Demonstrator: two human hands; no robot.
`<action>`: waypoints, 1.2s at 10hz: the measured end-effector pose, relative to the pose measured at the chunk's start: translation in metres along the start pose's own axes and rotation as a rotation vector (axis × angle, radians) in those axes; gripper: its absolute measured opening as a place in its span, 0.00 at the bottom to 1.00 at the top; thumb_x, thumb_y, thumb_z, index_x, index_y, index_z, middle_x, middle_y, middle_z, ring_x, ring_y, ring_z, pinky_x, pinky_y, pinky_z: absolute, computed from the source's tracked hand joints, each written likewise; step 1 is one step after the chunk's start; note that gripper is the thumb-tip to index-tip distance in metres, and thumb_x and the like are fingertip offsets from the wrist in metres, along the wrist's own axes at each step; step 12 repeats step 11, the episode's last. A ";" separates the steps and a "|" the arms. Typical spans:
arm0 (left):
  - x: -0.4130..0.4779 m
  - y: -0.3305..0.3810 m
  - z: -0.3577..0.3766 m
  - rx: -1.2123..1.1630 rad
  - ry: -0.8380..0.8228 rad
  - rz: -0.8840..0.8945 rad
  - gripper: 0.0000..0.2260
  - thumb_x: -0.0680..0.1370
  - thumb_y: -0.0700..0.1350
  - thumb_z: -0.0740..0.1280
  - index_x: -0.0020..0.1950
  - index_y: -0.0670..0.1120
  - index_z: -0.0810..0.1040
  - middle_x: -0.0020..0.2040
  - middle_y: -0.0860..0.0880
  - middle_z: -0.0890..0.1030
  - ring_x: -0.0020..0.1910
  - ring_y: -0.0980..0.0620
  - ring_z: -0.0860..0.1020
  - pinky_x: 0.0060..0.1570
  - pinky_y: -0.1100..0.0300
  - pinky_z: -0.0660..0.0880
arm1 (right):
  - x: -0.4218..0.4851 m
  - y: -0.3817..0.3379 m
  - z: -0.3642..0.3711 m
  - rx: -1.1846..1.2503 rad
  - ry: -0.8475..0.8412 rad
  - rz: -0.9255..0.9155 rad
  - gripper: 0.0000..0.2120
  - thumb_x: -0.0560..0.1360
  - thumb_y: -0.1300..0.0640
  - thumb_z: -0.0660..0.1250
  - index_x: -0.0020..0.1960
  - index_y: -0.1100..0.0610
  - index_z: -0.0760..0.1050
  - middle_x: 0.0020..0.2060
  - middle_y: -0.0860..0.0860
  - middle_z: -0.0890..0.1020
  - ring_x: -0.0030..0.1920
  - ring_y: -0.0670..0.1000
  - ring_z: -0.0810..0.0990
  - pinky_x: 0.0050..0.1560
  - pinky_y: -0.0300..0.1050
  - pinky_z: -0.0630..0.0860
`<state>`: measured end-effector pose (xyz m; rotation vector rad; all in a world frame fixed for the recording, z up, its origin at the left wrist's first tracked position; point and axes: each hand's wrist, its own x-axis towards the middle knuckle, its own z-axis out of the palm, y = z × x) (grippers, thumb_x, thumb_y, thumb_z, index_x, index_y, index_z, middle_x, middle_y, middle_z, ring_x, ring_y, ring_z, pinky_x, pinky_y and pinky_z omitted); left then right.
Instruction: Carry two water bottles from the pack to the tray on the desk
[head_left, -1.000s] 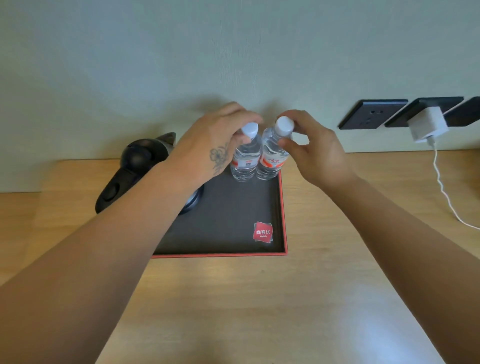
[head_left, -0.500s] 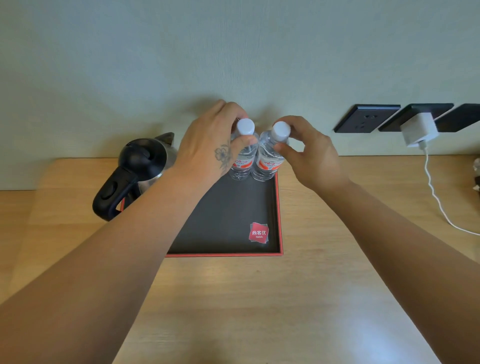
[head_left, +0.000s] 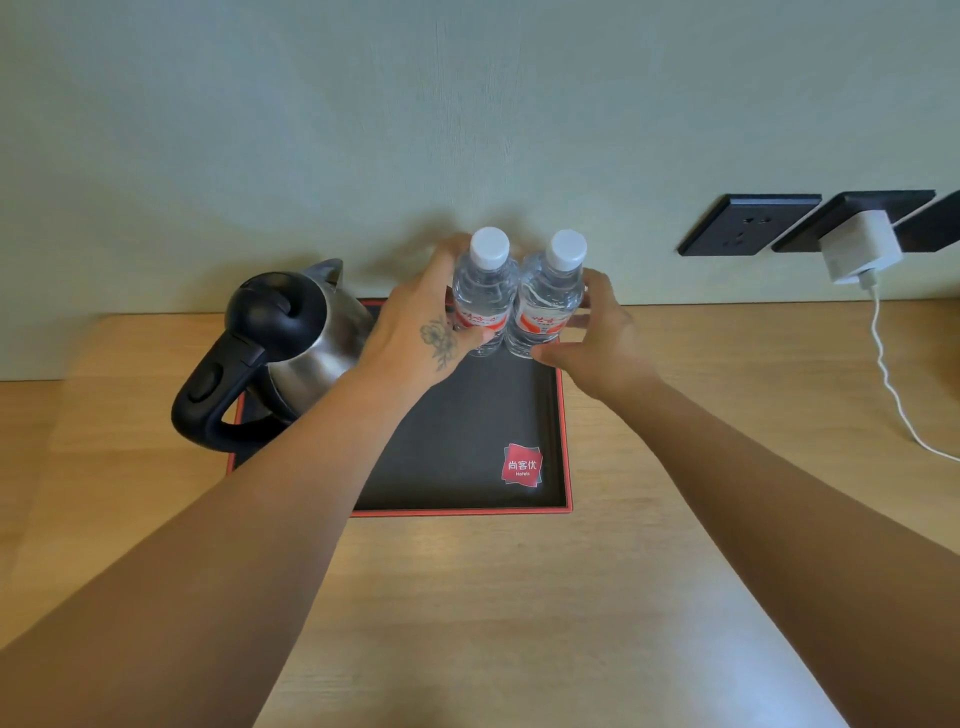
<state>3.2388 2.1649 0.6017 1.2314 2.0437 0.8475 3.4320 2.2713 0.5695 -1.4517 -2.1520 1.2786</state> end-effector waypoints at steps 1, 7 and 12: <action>0.004 -0.004 0.006 -0.011 0.035 0.005 0.31 0.74 0.48 0.84 0.68 0.60 0.68 0.58 0.46 0.89 0.52 0.41 0.90 0.58 0.40 0.86 | 0.006 0.004 0.012 -0.059 0.077 0.031 0.34 0.71 0.59 0.82 0.72 0.53 0.71 0.67 0.51 0.81 0.62 0.50 0.81 0.54 0.39 0.73; 0.008 -0.018 0.020 -0.057 0.139 0.043 0.32 0.72 0.47 0.85 0.66 0.63 0.69 0.54 0.55 0.86 0.50 0.44 0.90 0.56 0.42 0.86 | 0.011 0.006 0.009 -0.067 0.044 -0.036 0.33 0.73 0.61 0.80 0.73 0.50 0.70 0.68 0.48 0.83 0.67 0.49 0.82 0.55 0.41 0.73; -0.005 -0.009 0.013 -0.049 0.121 0.016 0.41 0.70 0.47 0.86 0.71 0.63 0.64 0.64 0.56 0.81 0.61 0.47 0.85 0.63 0.41 0.83 | 0.000 -0.001 0.000 -0.167 0.052 -0.075 0.46 0.69 0.49 0.85 0.79 0.53 0.64 0.73 0.51 0.76 0.73 0.54 0.76 0.69 0.59 0.79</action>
